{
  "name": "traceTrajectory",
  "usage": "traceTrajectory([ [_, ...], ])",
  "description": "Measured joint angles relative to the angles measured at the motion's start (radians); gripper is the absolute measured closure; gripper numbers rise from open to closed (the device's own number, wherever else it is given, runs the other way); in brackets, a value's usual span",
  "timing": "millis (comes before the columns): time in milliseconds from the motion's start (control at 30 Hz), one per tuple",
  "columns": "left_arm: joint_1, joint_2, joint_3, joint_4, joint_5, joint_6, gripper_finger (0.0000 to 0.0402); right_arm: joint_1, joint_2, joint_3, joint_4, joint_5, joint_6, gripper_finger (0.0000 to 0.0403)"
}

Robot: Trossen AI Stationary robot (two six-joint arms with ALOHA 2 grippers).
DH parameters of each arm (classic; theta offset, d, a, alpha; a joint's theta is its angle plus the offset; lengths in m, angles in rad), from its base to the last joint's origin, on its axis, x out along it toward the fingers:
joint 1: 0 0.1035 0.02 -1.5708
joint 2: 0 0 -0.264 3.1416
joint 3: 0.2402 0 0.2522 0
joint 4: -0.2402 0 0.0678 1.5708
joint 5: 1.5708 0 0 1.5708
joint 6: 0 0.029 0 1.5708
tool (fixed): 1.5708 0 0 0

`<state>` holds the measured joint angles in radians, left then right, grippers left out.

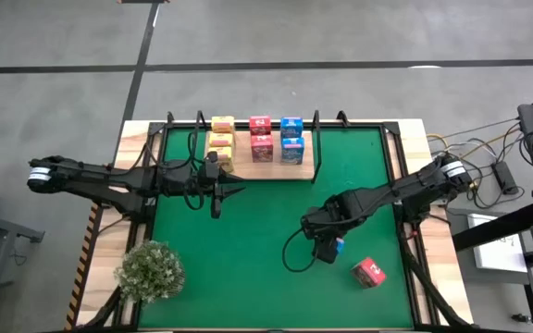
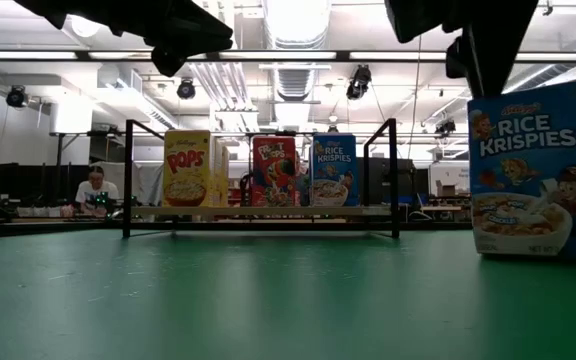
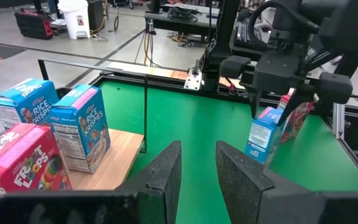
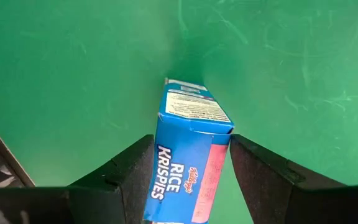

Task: Stack cereal on shelf
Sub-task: Put the blue cereal box on the shelf aligned with the other blue cereal boxes

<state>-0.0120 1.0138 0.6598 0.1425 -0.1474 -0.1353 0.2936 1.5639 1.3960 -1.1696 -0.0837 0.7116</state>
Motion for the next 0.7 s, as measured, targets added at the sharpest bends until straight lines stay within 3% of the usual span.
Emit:
traceTrajectory([
  [700, 0.000, 0.000, 0.000, 0.015, 0.000, -0.005, 0.0318, 0.001, 0.010, -0.052, 0.024, -0.003, -0.007, 0.0202],
])
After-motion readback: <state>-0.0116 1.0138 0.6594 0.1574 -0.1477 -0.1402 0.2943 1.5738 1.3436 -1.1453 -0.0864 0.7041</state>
